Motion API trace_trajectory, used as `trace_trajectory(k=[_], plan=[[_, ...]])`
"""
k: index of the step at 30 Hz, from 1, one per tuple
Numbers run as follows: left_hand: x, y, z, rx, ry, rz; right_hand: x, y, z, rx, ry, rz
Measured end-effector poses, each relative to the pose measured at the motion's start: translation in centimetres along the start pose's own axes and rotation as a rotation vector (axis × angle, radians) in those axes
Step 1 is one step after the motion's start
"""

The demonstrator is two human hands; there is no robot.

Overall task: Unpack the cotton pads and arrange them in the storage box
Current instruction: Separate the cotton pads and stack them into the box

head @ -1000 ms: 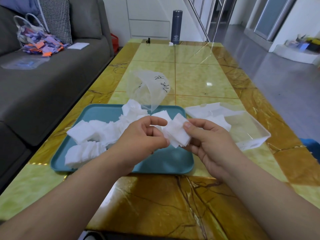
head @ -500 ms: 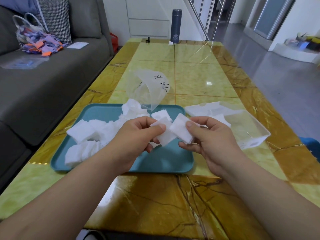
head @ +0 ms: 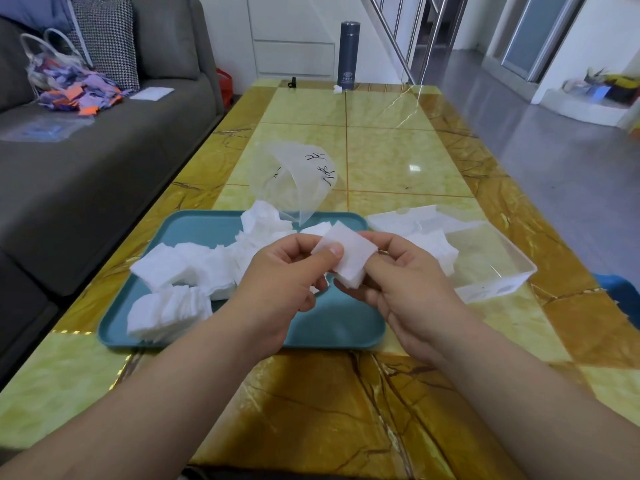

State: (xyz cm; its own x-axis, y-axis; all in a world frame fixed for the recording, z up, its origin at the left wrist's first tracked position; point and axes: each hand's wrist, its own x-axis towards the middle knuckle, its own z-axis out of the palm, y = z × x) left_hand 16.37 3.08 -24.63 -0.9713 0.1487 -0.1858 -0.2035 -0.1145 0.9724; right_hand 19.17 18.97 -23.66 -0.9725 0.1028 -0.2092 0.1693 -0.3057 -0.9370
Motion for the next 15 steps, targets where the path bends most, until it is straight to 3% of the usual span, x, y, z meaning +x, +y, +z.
trace_trajectory(k=[15], plan=[[-0.43, -0.32, 0.74, 0.119, 0.119, 0.060, -0.13, -0.67, -0.01, 0.181, -0.094, 0.048]])
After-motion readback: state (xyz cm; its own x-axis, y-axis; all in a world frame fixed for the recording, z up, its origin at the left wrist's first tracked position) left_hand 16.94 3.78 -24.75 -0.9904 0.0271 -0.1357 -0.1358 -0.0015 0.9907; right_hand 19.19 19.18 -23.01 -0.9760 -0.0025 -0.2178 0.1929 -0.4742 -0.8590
